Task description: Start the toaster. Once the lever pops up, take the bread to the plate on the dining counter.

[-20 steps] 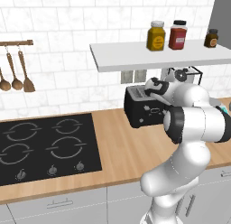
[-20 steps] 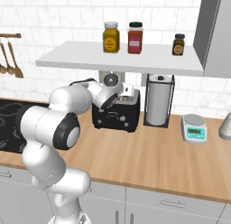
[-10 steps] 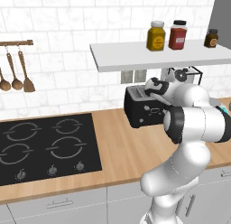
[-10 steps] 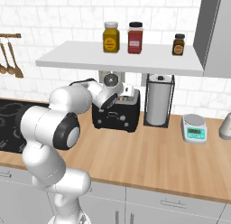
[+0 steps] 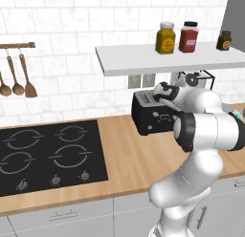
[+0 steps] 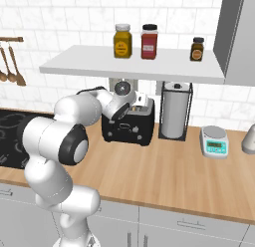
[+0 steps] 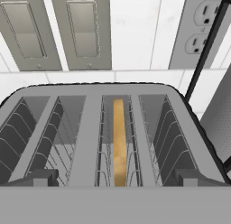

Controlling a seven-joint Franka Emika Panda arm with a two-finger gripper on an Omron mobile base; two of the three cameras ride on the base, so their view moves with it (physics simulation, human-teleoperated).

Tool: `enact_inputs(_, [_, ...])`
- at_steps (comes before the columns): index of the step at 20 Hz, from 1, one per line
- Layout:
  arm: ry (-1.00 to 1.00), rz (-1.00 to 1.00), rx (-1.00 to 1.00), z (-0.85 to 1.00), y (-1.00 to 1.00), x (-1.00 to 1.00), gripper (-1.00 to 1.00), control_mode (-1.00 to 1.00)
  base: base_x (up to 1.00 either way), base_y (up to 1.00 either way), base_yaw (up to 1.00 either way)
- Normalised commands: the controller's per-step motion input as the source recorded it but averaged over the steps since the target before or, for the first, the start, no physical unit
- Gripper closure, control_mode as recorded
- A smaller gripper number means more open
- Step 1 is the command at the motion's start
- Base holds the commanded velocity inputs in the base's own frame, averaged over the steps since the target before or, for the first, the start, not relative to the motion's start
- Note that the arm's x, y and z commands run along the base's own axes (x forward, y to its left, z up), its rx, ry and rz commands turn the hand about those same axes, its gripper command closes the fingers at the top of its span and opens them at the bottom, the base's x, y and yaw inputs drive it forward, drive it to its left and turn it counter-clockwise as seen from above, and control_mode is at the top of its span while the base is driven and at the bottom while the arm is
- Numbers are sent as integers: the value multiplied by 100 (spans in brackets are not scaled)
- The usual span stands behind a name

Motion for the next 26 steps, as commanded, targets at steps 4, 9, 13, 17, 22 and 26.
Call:
enact_inputs(4, [0, 0, 0, 0, 0, 0, -100, -100, 0, 0, 0])
enact_inputs(9, [0, 0, 0, 0, 0, 0, -100, -100, 0, 0, 0])
enact_inputs(13, [0, 0, 0, 0, 0, 0, -100, -100, 0, 0, 0])
enact_inputs(17, [0, 0, 0, 0, 0, 0, -100, -100, 0, 0, 0])
enact_inputs(22, [0, 0, 0, 0, 0, 0, -100, -100, 0, 0, 0])
enact_inputs(26, [0, 0, 0, 0, 0, 0, -100, -100, 0, 0, 0])
